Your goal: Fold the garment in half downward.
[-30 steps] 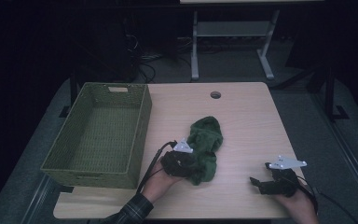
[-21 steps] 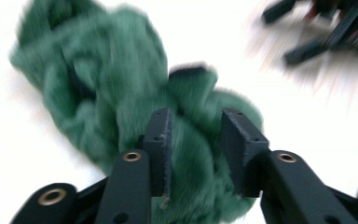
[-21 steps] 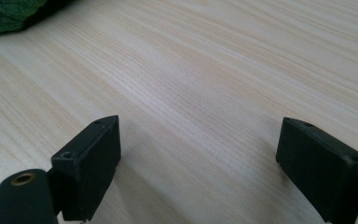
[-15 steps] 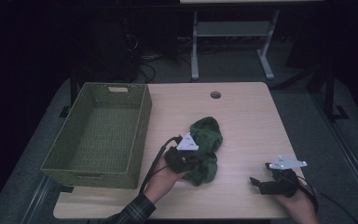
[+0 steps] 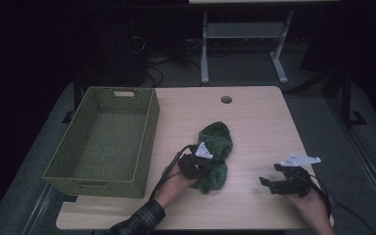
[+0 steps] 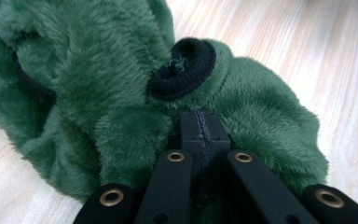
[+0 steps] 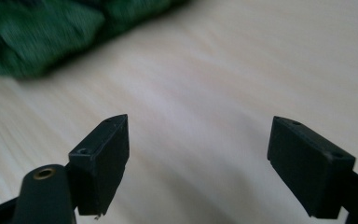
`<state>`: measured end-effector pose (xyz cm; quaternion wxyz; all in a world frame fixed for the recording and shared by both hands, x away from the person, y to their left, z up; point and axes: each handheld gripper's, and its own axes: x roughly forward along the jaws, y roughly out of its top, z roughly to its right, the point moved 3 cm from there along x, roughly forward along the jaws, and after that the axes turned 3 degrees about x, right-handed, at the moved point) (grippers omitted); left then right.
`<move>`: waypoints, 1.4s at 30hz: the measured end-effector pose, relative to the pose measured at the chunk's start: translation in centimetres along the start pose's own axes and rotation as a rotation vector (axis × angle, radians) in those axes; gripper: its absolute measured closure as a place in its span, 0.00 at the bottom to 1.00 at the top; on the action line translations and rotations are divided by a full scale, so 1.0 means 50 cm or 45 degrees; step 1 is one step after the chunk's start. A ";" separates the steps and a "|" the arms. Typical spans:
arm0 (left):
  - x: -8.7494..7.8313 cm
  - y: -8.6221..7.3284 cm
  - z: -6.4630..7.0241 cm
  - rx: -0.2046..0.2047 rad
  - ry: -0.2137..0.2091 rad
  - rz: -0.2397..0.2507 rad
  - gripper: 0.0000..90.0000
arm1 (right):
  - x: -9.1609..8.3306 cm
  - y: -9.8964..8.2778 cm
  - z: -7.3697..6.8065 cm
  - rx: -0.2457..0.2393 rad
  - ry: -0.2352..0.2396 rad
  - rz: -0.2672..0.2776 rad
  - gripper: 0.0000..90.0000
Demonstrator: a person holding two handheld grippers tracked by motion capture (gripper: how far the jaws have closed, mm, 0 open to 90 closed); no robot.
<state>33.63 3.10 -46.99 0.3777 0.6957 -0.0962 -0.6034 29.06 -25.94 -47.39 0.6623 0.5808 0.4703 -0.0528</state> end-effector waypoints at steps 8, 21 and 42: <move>0.010 -0.007 -0.009 -0.005 -0.018 -0.012 1.00 | 0.042 0.153 -0.026 -0.136 0.087 0.092 0.26; 0.013 -0.014 -0.013 -0.053 -0.066 0.030 1.00 | 0.229 0.330 0.008 -0.122 0.181 0.023 0.51; 0.014 -0.017 -0.020 -0.088 -0.099 0.054 1.00 | 0.204 0.383 0.000 -0.195 0.302 0.021 0.96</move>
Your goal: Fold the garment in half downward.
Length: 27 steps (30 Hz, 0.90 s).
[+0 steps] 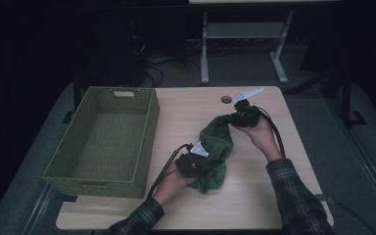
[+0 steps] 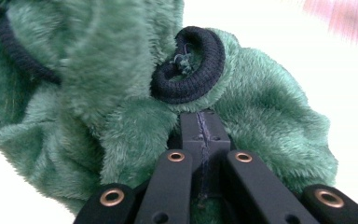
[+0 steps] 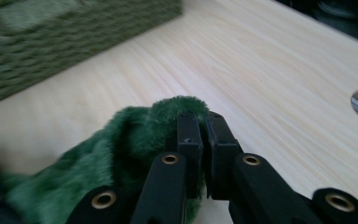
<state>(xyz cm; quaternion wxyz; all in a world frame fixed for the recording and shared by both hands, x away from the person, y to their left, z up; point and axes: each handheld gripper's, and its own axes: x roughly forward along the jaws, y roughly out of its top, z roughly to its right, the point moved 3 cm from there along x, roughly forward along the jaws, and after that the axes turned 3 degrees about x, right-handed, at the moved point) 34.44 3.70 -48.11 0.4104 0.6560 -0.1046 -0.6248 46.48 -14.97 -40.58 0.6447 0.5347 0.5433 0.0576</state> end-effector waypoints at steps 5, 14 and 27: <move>-0.002 -0.001 -0.005 0.023 0.005 -0.007 1.00 | -0.057 0.005 -0.052 -0.097 0.046 0.047 0.96; -0.010 -0.004 -0.001 -0.042 -0.006 0.056 1.00 | -0.116 -0.007 -0.152 -0.226 0.098 0.102 0.96; -0.099 -0.011 0.031 -0.077 0.045 0.153 0.83 | -0.142 -0.056 -0.240 -0.275 0.188 0.161 0.96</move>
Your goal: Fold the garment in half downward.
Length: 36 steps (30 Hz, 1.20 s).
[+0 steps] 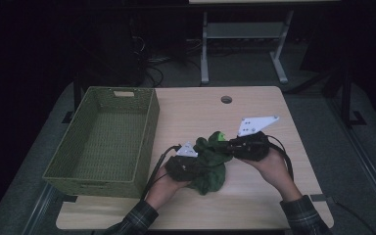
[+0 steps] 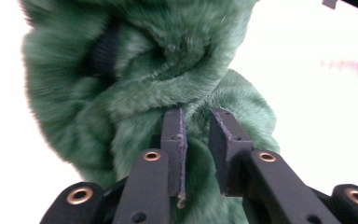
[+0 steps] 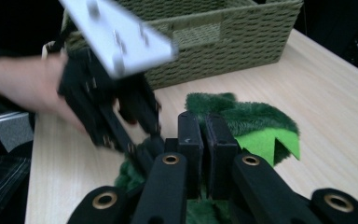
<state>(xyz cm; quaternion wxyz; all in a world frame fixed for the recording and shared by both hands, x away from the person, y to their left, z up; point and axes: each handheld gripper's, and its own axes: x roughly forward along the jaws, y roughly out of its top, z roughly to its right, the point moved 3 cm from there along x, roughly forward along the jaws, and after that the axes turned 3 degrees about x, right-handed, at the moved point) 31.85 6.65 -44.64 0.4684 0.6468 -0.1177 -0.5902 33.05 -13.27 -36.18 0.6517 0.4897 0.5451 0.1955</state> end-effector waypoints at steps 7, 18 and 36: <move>-0.068 0.009 0.000 -0.033 0.090 0.067 0.82 | -0.002 -0.025 -0.041 0.001 0.072 0.008 0.96; -0.119 0.062 -0.029 -0.056 0.180 0.191 0.79 | 0.057 -0.085 -0.108 0.029 0.192 -0.080 0.96; 0.000 0.090 0.018 0.102 0.008 -0.007 0.82 | 0.107 -0.157 -0.164 0.041 0.252 -0.166 0.97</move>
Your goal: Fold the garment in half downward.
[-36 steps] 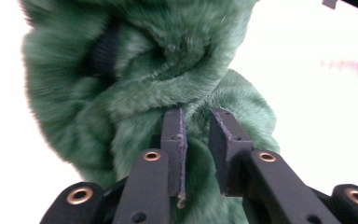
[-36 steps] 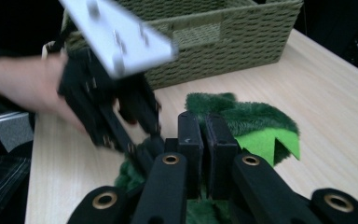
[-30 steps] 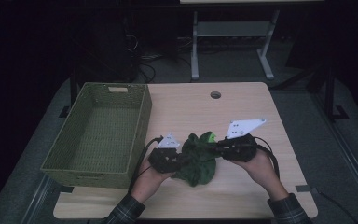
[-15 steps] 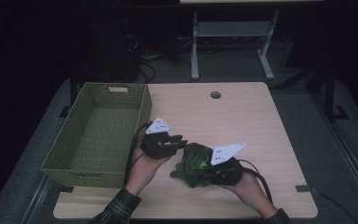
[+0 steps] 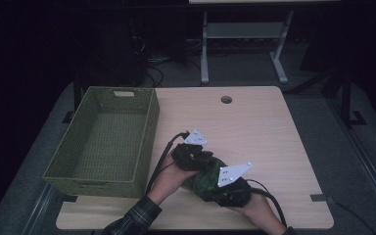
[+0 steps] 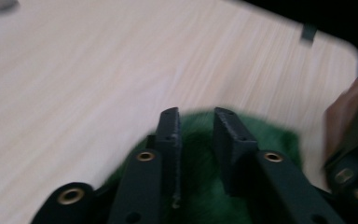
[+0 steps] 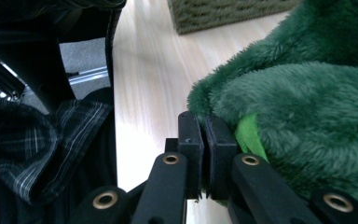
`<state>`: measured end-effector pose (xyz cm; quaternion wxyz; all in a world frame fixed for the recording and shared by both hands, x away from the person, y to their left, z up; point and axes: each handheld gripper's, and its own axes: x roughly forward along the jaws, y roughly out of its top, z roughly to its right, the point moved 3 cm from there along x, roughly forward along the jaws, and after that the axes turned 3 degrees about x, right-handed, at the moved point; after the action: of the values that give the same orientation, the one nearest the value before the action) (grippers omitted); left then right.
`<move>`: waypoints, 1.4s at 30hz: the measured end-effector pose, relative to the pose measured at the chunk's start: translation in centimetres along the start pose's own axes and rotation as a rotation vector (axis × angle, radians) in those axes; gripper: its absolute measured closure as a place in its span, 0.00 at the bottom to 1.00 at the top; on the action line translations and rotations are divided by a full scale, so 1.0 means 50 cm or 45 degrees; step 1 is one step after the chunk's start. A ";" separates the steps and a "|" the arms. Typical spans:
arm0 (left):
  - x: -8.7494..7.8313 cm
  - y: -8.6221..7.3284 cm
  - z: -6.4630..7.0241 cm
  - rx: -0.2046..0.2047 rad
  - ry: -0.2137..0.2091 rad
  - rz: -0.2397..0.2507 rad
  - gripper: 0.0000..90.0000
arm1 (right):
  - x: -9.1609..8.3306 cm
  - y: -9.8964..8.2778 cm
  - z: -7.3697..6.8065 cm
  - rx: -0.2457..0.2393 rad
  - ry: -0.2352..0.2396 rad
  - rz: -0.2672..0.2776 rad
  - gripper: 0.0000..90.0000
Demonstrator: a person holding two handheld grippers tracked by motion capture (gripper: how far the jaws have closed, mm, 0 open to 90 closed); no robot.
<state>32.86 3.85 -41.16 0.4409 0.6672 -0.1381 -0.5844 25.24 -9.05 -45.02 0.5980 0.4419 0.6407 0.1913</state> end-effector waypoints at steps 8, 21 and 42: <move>0.001 -0.055 -0.023 -0.039 0.013 -0.091 0.95 | 0.002 -0.033 0.005 0.033 -0.003 -0.071 0.96; -0.025 -0.115 -0.010 -0.100 0.041 -0.153 0.98 | -0.032 -0.068 0.087 0.083 -0.186 -0.146 0.96; -0.053 -0.066 0.021 -0.050 0.022 -0.021 0.85 | 0.005 -0.066 0.078 -0.013 -0.123 -0.184 0.96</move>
<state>30.10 7.15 -41.82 0.4502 0.6645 -0.1175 -0.5848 27.81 -11.73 -48.57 0.6427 0.4002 0.6404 0.1293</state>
